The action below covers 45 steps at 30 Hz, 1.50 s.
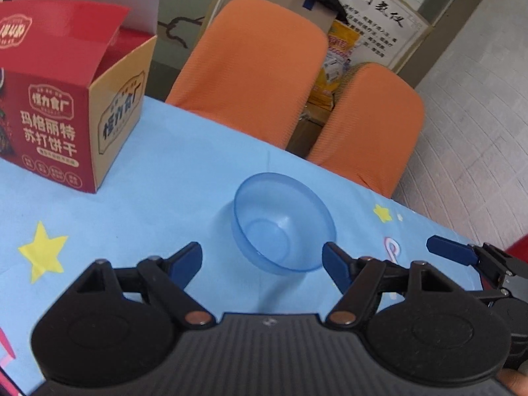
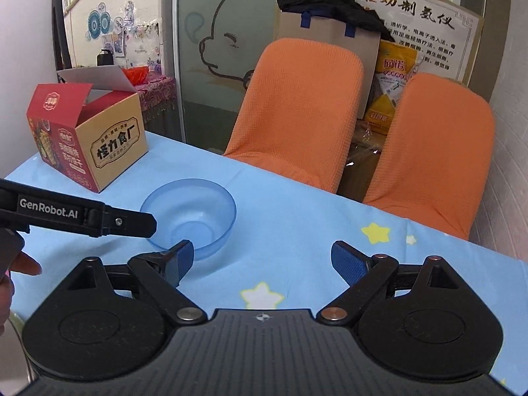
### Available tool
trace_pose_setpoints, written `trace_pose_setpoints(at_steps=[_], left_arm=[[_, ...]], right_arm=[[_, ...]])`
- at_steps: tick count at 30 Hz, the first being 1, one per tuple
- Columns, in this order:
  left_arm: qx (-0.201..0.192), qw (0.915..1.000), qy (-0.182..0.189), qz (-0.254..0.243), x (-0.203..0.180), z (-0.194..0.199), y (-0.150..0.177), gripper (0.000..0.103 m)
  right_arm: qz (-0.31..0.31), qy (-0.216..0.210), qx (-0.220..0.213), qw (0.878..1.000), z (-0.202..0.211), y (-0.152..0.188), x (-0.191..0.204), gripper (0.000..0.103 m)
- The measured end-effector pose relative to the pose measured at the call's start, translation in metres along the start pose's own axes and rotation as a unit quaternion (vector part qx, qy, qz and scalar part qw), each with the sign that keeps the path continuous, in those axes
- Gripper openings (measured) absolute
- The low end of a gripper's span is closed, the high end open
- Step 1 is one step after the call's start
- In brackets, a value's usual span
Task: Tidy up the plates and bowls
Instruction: 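Move both tools to the blue plastic bowl and close on its rim, then lower the blue bowl into the white bowl and open both tools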
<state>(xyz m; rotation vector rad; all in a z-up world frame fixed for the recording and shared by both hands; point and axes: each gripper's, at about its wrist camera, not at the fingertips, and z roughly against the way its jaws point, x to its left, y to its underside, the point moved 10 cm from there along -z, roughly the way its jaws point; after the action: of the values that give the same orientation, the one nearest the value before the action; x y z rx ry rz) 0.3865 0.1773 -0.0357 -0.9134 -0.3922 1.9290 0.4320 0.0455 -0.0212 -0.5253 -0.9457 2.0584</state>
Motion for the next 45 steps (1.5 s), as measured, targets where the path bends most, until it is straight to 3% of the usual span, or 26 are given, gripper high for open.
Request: trace_pose_setpoints(at_steps=[6, 12, 16, 17, 19, 20, 23, 27, 34, 40, 45], left_arm=[[0.012, 0.9989, -0.044, 0.013, 0.02, -0.032, -0.013, 0.073], [0.025, 0.9989, -0.033, 0.023, 0.024, -0.042, -0.01, 0.068], [0.019, 0.9993, -0.032, 0.001, 0.018, -0.048, -0.01, 0.047], [0.024, 0.9994, -0.023, 0.001, 0.014, -0.049, -0.01, 0.041], [0.038, 0.9992, 0.001, 0.009, 0.007, -0.051, -0.007, 0.041], [0.042, 0.9991, -0.003, 0.007, 0.005, -0.049, -0.004, 0.04], [0.036, 0.9993, -0.003, -0.009, -0.001, -0.039, 0.0, 0.04], [0.037, 0.9992, 0.015, 0.003, -0.01, -0.019, 0.007, 0.04], [0.019, 0.9989, 0.034, -0.025, -0.05, 0.03, 0.029, 0.04], [0.009, 0.9966, 0.071, -0.041, -0.094, 0.078, 0.075, 0.041], [0.021, 0.9922, 0.108, -0.059, -0.132, 0.11, 0.131, 0.042]], right_arm=[[-0.006, -0.02, 0.033, 0.999, -0.044, 0.001, 0.009, 0.103], [0.002, -0.041, 0.042, 0.998, -0.066, -0.002, 0.028, 0.103], [0.006, -0.053, 0.056, 0.997, -0.073, 0.003, 0.037, 0.102], [0.002, -0.062, 0.062, 0.996, -0.075, 0.004, 0.04, 0.077], [-0.005, -0.078, 0.07, 0.995, -0.075, 0.007, 0.047, 0.069], [-0.001, -0.076, 0.071, 0.995, -0.073, 0.009, 0.052, 0.072], [0.029, -0.061, 0.058, 0.996, -0.057, 0.01, 0.059, 0.072], [0.025, -0.061, 0.053, 0.996, -0.033, 0.011, 0.058, 0.073], [0.022, -0.039, 0.034, 0.998, 0.022, 0.019, 0.054, 0.079], [0.008, -0.013, 0.013, 1.0, 0.087, 0.045, 0.045, 0.082], [-0.017, 0.013, 0.005, 1.0, 0.139, 0.087, 0.035, 0.087]])
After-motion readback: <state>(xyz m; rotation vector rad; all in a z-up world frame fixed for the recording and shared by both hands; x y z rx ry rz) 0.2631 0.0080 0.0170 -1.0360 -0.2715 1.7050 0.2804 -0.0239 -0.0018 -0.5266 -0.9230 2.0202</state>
